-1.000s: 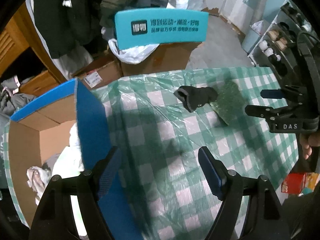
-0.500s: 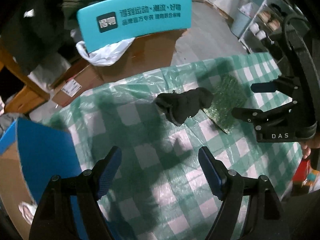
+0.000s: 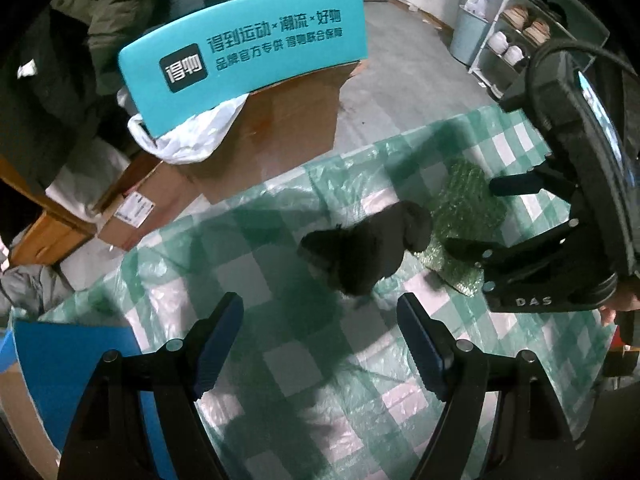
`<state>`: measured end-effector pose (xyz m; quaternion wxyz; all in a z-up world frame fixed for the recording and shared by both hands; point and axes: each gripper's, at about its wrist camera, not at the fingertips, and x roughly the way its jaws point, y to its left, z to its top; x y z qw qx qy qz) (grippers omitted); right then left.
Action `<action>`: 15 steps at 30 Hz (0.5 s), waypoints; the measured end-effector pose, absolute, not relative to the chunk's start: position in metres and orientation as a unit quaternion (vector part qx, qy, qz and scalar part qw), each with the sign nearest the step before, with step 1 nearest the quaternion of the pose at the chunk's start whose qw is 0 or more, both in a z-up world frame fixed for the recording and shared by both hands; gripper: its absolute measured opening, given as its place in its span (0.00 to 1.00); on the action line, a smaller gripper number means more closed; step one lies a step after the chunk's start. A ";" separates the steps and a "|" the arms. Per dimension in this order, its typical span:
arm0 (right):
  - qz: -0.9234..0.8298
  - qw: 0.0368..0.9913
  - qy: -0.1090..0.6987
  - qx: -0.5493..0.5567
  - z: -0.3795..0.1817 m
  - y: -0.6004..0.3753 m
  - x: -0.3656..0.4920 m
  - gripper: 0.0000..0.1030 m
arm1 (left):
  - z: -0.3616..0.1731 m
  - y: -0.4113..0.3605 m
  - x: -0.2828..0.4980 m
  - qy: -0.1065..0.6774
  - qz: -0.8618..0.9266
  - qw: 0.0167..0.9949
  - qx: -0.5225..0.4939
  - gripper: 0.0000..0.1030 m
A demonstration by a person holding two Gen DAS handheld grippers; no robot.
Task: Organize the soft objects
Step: 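Grasp the black glove with the left tool while the right tool grasps the green mesh scrubber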
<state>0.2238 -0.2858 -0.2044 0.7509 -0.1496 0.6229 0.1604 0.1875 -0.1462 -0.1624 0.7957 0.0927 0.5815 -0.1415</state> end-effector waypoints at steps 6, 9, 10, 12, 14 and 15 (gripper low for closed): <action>0.158 0.756 0.621 -0.135 -0.209 -0.289 0.225 0.76 | -0.165 -0.161 0.192 0.580 -0.163 0.791 0.106 0.78; 0.164 0.758 0.617 -0.134 -0.208 -0.290 0.222 0.75 | -0.171 -0.170 0.194 0.582 -0.170 0.786 0.123 0.78; 0.166 0.759 0.616 -0.133 -0.207 -0.291 0.221 0.74 | -0.173 -0.173 0.194 0.582 -0.172 0.784 0.128 0.78; 0.170 0.760 0.613 -0.135 -0.206 -0.294 0.217 0.64 | -0.177 -0.178 0.195 0.581 -0.173 0.782 0.143 0.78; 0.173 0.760 0.612 -0.135 -0.203 -0.295 0.215 0.51 | -0.179 -0.182 0.195 0.580 -0.173 0.782 0.151 0.78; 0.175 0.759 0.613 -0.135 -0.202 -0.296 0.215 0.41 | -0.181 -0.183 0.196 0.580 -0.172 0.781 0.152 0.78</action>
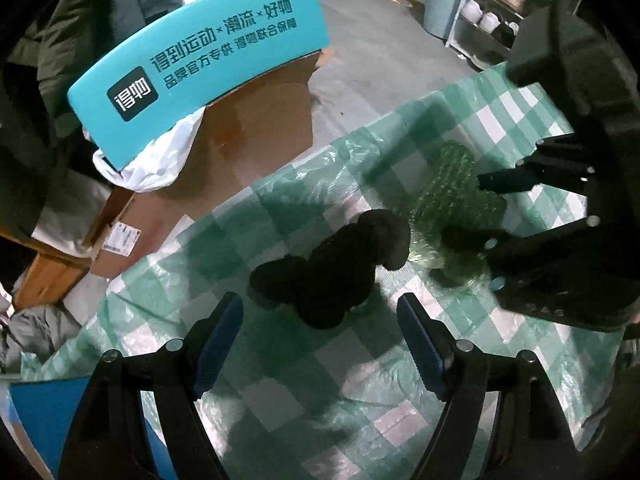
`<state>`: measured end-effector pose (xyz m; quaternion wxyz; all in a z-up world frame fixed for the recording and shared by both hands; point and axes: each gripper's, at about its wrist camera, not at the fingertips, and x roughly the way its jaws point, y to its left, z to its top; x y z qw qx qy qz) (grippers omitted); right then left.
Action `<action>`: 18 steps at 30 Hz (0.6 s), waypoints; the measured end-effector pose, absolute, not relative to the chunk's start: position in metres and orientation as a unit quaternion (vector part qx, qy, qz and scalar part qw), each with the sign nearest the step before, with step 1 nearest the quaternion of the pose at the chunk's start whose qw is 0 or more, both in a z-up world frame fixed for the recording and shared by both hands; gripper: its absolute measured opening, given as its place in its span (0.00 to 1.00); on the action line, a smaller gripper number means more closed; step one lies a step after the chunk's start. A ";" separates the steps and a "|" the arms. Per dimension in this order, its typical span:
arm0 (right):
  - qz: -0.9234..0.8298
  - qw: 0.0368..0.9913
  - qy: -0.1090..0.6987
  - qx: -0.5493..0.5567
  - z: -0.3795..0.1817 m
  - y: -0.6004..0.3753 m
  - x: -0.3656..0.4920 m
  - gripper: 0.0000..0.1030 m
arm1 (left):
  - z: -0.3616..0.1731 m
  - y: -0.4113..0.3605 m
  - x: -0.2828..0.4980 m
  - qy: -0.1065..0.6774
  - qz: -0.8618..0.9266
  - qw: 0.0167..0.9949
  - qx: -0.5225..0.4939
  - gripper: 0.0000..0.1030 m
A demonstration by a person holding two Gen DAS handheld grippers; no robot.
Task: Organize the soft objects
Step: 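Grasp the black glove with the left tool while the right tool grasps the green mesh scrubber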
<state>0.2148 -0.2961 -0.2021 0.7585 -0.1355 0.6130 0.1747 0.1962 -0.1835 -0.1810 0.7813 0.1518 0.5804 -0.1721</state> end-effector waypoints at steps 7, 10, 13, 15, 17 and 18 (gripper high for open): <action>0.174 0.756 0.620 -0.120 -0.200 -0.302 0.216 0.19 | -0.187 -0.193 0.201 0.571 -0.175 0.785 0.164 0.78; 0.171 0.757 0.620 -0.114 -0.199 -0.305 0.215 0.19 | -0.187 -0.196 0.201 0.567 -0.177 0.787 0.167 0.78; 0.163 0.759 0.623 -0.101 -0.199 -0.311 0.215 0.19 | -0.189 -0.197 0.201 0.568 -0.184 0.785 0.165 0.78; 0.150 0.758 0.629 -0.088 -0.200 -0.316 0.215 0.19 | -0.193 -0.198 0.202 0.574 -0.184 0.780 0.167 0.77; 0.143 0.758 0.630 -0.084 -0.202 -0.320 0.215 0.19 | -0.198 -0.197 0.202 0.579 -0.181 0.777 0.165 0.69; 0.141 0.760 0.629 -0.082 -0.201 -0.322 0.214 0.19 | -0.199 -0.197 0.203 0.582 -0.181 0.776 0.162 0.63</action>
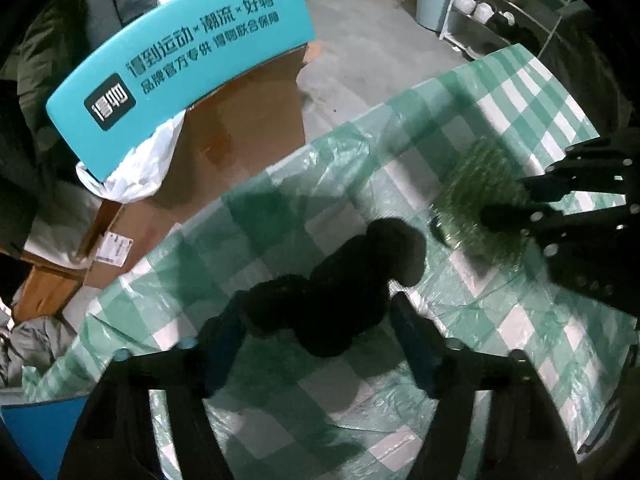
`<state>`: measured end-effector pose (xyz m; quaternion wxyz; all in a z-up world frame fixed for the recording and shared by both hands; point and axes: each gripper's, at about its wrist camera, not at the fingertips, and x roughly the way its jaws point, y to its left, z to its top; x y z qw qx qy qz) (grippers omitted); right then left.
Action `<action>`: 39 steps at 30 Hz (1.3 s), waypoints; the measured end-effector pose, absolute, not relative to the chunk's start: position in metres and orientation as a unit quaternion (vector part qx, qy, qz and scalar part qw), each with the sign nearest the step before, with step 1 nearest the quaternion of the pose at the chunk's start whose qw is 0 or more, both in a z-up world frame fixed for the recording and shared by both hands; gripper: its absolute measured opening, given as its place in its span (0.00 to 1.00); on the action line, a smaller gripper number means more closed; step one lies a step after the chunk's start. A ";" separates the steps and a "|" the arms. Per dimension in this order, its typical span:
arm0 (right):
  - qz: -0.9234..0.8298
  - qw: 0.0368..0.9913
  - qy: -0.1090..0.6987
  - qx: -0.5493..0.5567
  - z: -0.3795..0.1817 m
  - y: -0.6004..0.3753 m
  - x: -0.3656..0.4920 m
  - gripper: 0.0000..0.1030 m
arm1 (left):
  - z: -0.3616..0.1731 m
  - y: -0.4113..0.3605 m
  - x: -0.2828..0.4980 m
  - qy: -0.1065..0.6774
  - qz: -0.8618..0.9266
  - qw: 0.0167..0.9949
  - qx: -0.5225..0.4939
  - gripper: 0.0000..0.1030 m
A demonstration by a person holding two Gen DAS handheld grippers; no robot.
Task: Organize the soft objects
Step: 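Grasp the black glove with the left tool while the right tool grasps the green mesh scrubber, then carry the black glove and green scrubber over the box with both tools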
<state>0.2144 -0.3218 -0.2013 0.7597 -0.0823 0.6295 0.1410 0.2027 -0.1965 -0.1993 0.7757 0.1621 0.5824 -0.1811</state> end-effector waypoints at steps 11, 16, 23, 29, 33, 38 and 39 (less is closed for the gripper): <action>0.135 0.768 0.623 -0.059 -0.191 -0.333 0.206 0.19 | -0.190 -0.191 0.195 0.581 -0.187 0.781 0.129 0.37; 0.138 0.775 0.615 -0.050 -0.181 -0.333 0.201 0.18 | -0.182 -0.185 0.184 0.580 -0.180 0.786 0.116 0.36; 0.137 0.785 0.602 -0.041 -0.165 -0.334 0.188 0.18 | -0.162 -0.175 0.164 0.570 -0.175 0.797 0.099 0.36; 0.134 0.793 0.592 -0.043 -0.148 -0.337 0.168 0.18 | -0.138 -0.172 0.143 0.558 -0.174 0.806 0.094 0.36; 0.140 0.800 0.582 -0.037 -0.133 -0.338 0.156 0.18 | -0.125 -0.172 0.130 0.554 -0.163 0.811 0.098 0.36; 0.145 0.808 0.570 -0.032 -0.116 -0.337 0.141 0.18 | -0.110 -0.171 0.115 0.548 -0.157 0.815 0.103 0.36; 0.146 0.810 0.568 -0.031 -0.112 -0.337 0.137 0.18 | -0.106 -0.171 0.112 0.545 -0.156 0.818 0.103 0.36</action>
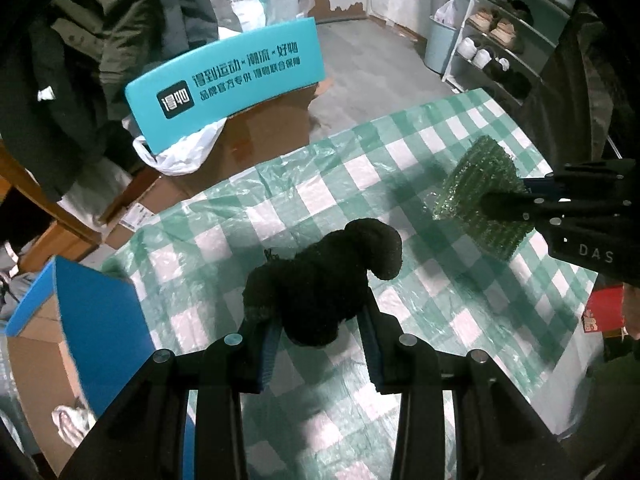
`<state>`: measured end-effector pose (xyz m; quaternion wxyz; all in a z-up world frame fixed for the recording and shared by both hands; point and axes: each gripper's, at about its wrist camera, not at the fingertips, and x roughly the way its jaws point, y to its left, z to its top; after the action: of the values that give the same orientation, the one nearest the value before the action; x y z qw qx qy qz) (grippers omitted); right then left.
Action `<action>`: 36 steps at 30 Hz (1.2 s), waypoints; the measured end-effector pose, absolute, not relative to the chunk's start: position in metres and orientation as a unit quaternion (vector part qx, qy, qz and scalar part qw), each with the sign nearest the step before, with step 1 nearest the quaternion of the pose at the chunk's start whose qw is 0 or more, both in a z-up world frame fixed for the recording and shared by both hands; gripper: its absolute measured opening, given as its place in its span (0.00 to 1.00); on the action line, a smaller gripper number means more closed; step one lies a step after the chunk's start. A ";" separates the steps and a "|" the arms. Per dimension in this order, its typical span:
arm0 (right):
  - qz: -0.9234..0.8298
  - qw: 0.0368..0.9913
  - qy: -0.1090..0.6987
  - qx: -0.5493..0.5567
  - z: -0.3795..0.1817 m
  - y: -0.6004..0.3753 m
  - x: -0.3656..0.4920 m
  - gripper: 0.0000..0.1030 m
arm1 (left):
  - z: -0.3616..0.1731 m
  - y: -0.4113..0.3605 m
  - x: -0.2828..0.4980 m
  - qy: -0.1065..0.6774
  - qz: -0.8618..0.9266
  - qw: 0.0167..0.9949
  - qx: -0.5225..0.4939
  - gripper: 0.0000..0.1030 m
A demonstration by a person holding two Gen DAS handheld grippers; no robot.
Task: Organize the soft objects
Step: 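Carry the black glove and green scrubber over the box with both tools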
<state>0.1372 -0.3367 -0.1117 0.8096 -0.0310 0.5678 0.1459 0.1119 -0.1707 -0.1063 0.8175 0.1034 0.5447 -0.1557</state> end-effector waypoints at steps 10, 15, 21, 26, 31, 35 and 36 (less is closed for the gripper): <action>0.160 0.824 0.543 -0.017 -0.080 -0.329 0.105 0.18 | -0.073 -0.152 0.083 0.525 -0.146 0.833 0.095 0.36; 0.165 0.833 0.528 -0.024 -0.066 -0.318 0.090 0.18 | -0.056 -0.139 0.065 0.519 -0.140 0.840 0.080 0.36; 0.180 0.842 0.507 -0.037 -0.047 -0.297 0.073 0.18 | -0.042 -0.129 0.046 0.509 -0.135 0.846 0.081 0.36; 0.195 0.851 0.486 -0.042 -0.031 -0.279 0.058 0.18 | -0.031 -0.119 0.033 0.495 -0.129 0.856 0.079 0.36; 0.210 0.855 0.472 -0.043 -0.021 -0.264 0.047 0.18 | -0.021 -0.107 0.024 0.490 -0.126 0.860 0.068 0.36; 0.218 0.854 0.470 -0.050 -0.018 -0.252 0.041 0.18 | -0.014 -0.092 0.019 0.483 -0.118 0.866 0.060 0.36; 0.220 0.854 0.469 -0.051 -0.017 -0.249 0.040 0.18 | -0.013 -0.088 0.017 0.483 -0.117 0.866 0.054 0.36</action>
<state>0.0401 -0.2494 -0.0173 0.8539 -0.0509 0.4688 0.2202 0.0174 -0.0875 -0.0125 0.8662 0.0540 0.4829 -0.1167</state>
